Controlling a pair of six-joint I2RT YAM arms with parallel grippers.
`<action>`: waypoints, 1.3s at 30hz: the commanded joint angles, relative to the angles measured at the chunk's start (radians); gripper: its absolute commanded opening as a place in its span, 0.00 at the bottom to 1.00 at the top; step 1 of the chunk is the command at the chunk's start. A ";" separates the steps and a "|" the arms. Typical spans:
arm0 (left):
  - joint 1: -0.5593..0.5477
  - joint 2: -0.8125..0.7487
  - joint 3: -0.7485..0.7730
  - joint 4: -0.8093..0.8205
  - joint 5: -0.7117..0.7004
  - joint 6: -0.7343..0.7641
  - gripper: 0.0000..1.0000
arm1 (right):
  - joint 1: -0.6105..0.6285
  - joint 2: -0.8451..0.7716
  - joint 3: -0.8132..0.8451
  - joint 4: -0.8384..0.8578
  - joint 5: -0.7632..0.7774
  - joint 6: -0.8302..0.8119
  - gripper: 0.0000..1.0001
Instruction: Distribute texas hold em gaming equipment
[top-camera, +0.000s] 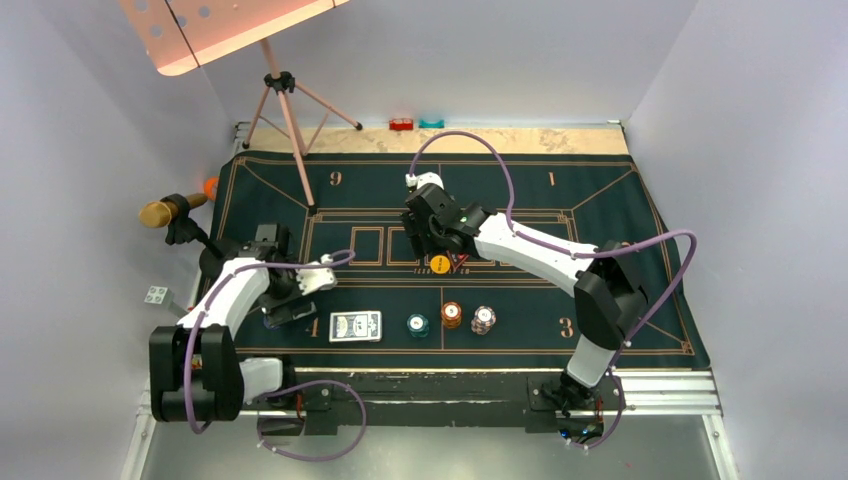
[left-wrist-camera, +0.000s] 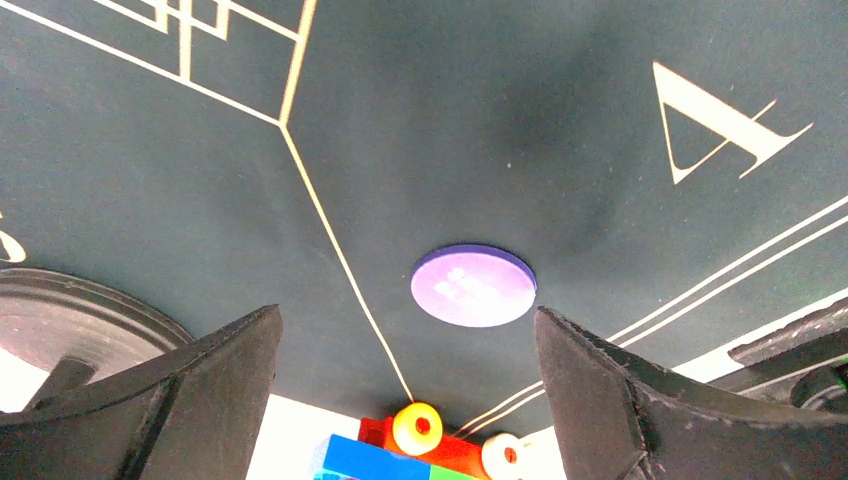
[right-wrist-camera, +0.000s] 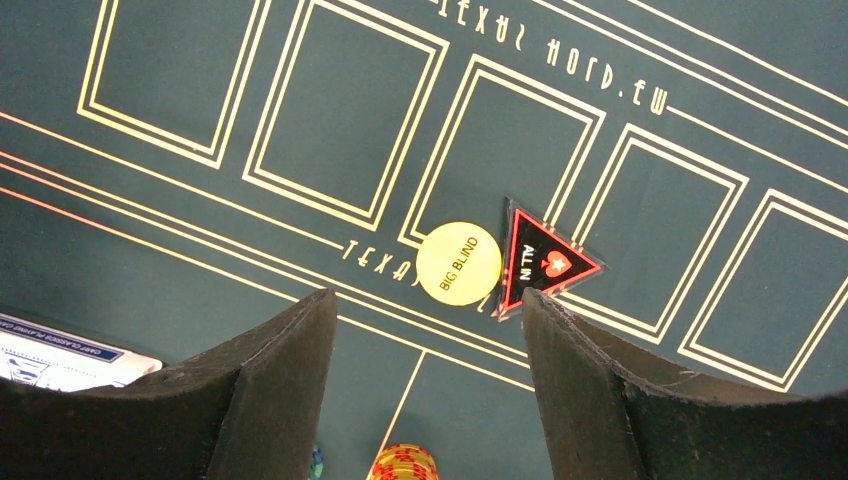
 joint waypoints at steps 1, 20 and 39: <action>0.011 0.007 -0.016 -0.011 -0.055 0.057 1.00 | -0.007 -0.056 -0.007 0.020 0.015 0.001 0.71; 0.021 0.125 -0.038 0.061 -0.119 0.077 1.00 | -0.009 -0.045 0.014 -0.001 0.027 -0.005 0.72; 0.020 0.246 0.005 0.356 -0.145 -0.003 1.00 | -0.010 -0.082 -0.031 0.034 0.054 0.005 0.72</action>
